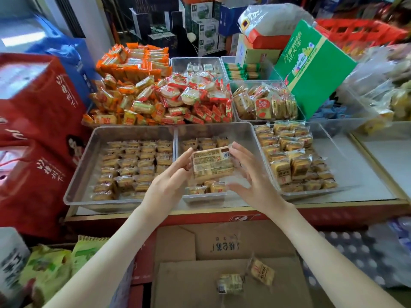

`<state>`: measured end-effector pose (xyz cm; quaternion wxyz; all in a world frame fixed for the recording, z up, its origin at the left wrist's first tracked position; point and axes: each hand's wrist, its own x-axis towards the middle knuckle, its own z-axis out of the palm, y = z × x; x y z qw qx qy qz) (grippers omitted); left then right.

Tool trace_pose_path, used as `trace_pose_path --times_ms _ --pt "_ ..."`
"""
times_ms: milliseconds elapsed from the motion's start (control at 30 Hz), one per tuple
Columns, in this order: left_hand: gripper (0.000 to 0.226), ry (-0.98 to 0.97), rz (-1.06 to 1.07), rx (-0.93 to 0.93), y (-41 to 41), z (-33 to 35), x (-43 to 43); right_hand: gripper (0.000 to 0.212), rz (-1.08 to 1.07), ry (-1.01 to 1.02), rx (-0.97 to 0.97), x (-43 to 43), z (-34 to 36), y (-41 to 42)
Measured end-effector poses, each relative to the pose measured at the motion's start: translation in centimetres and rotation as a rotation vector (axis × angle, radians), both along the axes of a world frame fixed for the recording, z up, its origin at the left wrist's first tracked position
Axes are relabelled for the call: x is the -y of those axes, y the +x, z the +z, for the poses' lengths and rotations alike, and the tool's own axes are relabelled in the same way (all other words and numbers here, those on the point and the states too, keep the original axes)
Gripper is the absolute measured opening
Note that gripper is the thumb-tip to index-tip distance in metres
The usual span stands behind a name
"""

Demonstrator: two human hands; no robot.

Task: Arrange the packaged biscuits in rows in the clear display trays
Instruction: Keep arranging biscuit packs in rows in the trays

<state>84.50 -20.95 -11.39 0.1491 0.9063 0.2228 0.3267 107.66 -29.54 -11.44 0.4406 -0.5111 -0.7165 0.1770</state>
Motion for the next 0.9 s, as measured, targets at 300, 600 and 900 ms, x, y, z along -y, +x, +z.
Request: trace_pose_path --times_ms 300,600,900 --pt "0.022 -0.508 0.161 -0.007 3.9 -3.4 -2.8 0.037 -0.152 -0.413 -0.352 -6.2 -1.5 2.6" --pt "0.074 -0.280 0.548 -0.498 -4.4 -10.2 -4.9 0.045 -0.652 -0.788 0.241 -16.4 -12.1 8.4" --pt "0.065 -0.187 0.610 -0.659 -13.5 -13.6 -4.6 0.071 -0.712 -0.789 0.192 -19.9 -13.1 4.8"
